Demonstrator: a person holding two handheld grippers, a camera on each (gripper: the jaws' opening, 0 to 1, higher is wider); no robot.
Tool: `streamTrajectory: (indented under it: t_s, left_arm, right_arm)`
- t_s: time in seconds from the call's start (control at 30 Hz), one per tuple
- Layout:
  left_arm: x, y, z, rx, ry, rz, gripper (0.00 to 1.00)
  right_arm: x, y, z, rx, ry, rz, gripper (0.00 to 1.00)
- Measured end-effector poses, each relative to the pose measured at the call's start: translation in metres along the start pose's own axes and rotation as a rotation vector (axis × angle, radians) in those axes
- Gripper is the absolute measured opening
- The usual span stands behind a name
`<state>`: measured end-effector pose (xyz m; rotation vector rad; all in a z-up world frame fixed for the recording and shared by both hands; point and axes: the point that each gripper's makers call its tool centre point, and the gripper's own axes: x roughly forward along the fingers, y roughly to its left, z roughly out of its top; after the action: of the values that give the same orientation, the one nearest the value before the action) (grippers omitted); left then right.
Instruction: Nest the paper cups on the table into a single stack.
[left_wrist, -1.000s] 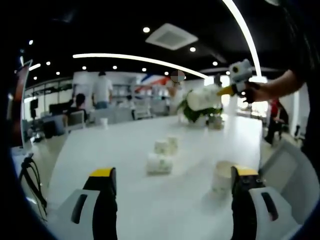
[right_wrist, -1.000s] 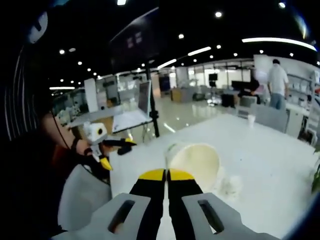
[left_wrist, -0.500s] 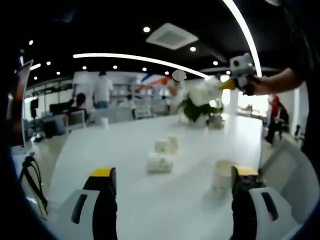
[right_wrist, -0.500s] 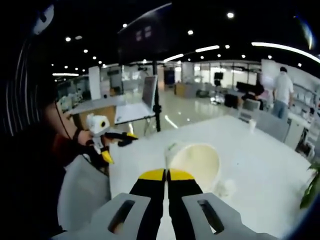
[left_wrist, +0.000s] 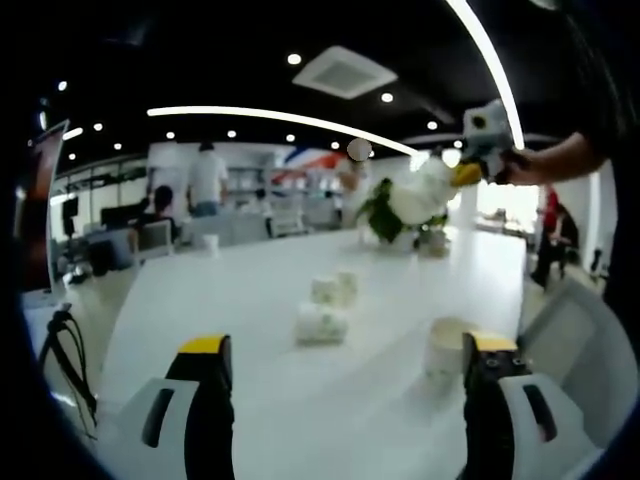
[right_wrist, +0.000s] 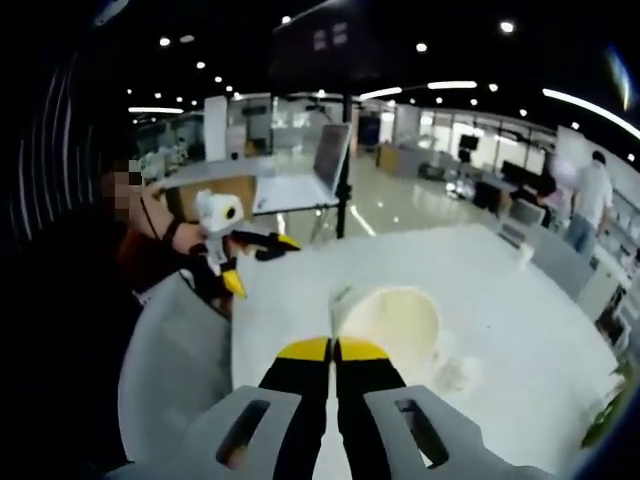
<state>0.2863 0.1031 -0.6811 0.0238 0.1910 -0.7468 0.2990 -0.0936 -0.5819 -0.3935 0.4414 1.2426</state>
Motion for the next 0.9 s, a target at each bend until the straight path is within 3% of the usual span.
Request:
streamTrajectory:
  t_s: [0.9]
  left_arm:
    - [-0.003, 0.013, -0.003, 0.003, 0.005, 0.046, 0.94]
  right_arm:
    - [0.035, 0.050, -0.047, -0.214, 0.337, 0.210, 0.00]
